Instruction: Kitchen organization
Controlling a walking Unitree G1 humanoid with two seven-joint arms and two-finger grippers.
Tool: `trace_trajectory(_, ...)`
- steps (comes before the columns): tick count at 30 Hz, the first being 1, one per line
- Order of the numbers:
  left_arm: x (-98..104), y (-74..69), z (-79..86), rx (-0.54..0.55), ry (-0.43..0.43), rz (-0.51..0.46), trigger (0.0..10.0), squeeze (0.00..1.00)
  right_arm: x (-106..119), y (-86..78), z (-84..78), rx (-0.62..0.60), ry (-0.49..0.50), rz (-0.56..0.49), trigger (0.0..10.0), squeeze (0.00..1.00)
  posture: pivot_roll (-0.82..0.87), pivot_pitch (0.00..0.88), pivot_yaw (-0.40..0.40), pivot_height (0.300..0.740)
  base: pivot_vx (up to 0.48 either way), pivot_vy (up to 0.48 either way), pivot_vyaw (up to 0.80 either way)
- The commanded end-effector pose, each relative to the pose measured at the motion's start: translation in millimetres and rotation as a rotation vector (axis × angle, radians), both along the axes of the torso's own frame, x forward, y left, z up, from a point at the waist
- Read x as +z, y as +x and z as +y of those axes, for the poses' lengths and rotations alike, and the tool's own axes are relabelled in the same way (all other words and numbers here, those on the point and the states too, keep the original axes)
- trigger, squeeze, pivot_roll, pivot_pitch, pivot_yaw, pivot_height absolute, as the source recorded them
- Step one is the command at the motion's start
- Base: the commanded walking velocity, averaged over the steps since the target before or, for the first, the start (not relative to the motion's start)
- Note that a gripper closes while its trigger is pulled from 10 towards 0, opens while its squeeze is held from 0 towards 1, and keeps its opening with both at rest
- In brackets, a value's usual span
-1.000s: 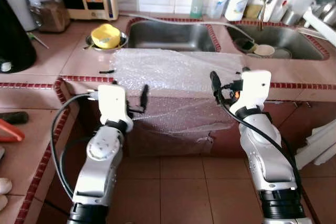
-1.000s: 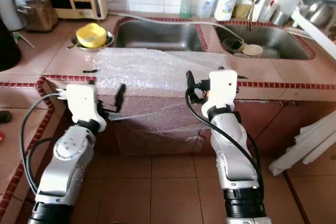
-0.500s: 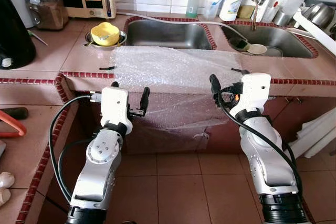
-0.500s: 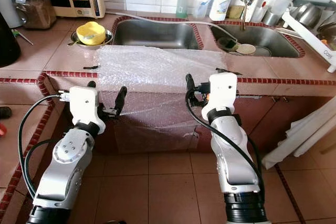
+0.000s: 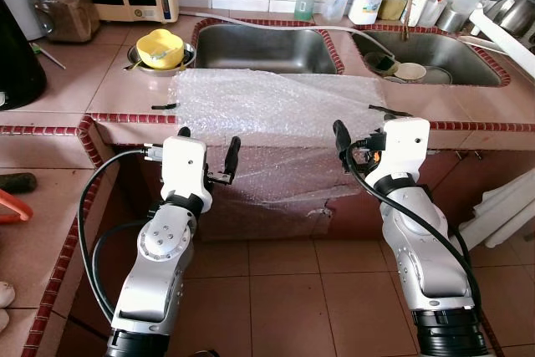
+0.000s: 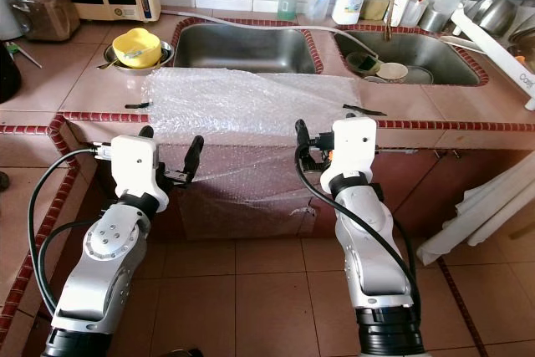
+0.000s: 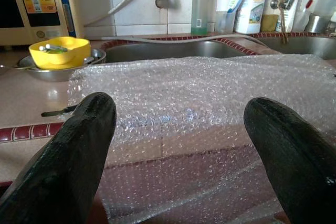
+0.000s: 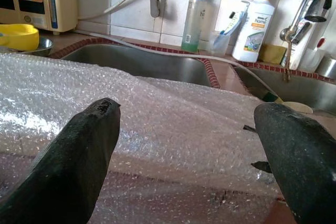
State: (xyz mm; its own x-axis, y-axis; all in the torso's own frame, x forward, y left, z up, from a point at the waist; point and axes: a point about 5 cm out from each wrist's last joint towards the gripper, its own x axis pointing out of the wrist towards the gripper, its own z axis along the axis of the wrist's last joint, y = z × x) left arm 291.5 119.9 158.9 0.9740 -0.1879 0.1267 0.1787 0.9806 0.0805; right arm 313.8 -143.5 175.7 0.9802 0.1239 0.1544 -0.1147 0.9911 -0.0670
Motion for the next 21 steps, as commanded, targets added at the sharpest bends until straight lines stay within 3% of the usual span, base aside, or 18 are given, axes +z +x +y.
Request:
trace_trajectory(1,3.2,-1.3,-3.3,-0.013,0.008,-0.012,10.0,0.00,5.9,-1.6,-2.3,-0.010,0.008,-0.021,10.0,0.00,-0.02,0.116,-0.058,0.740,0.000,0.000,0.00)
trace_trajectory(21,5.3,0.3,-2.9,0.001,0.017,-0.029,10.0,0.00,5.3,-0.5,-1.8,-0.011,0.047,-0.013,10.0,0.00,-0.02,0.105,-0.067,0.740,0.000,0.000,0.00)
